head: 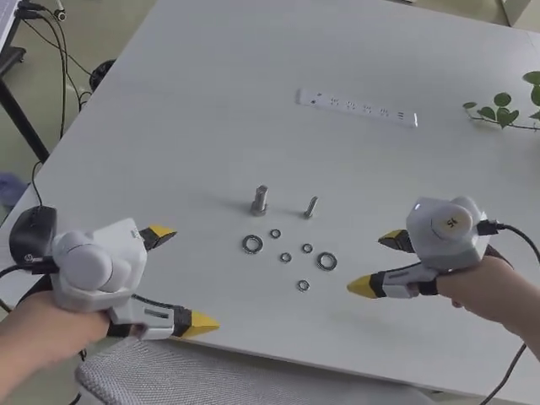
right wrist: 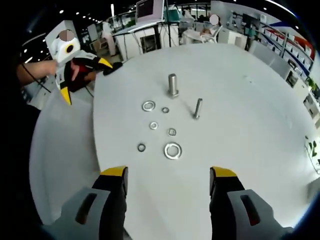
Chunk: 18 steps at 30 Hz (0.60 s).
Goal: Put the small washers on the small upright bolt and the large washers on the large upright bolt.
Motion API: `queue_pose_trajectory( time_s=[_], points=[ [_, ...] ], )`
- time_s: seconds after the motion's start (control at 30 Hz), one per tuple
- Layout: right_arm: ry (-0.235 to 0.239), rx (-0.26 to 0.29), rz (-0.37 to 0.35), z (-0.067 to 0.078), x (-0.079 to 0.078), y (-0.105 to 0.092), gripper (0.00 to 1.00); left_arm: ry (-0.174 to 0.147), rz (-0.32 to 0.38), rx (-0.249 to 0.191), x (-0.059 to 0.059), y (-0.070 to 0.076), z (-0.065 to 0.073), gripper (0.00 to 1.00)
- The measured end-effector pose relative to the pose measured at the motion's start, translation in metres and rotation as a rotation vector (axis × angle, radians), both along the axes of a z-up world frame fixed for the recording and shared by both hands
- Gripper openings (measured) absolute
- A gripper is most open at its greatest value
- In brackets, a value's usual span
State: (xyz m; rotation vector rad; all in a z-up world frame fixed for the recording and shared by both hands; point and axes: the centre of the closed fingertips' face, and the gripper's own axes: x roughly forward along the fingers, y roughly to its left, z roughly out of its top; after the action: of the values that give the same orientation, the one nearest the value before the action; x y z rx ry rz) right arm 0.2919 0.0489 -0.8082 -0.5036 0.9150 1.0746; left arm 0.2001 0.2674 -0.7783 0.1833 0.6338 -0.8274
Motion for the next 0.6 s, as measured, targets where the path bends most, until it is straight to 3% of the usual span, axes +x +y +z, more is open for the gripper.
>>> queue_pose_trajectory(
  time_s=[0.33,0.6],
  points=[
    [0.023,-0.045,0.022,-0.005,-0.001,0.009,0.66,0.003,-0.019,0.046,-0.001,0.005,-0.009,0.91],
    [0.037,-0.076,0.061,-0.011,0.001,0.015,0.63,-0.021,0.000,0.036,0.004,0.007,-0.006,0.92]
  ],
)
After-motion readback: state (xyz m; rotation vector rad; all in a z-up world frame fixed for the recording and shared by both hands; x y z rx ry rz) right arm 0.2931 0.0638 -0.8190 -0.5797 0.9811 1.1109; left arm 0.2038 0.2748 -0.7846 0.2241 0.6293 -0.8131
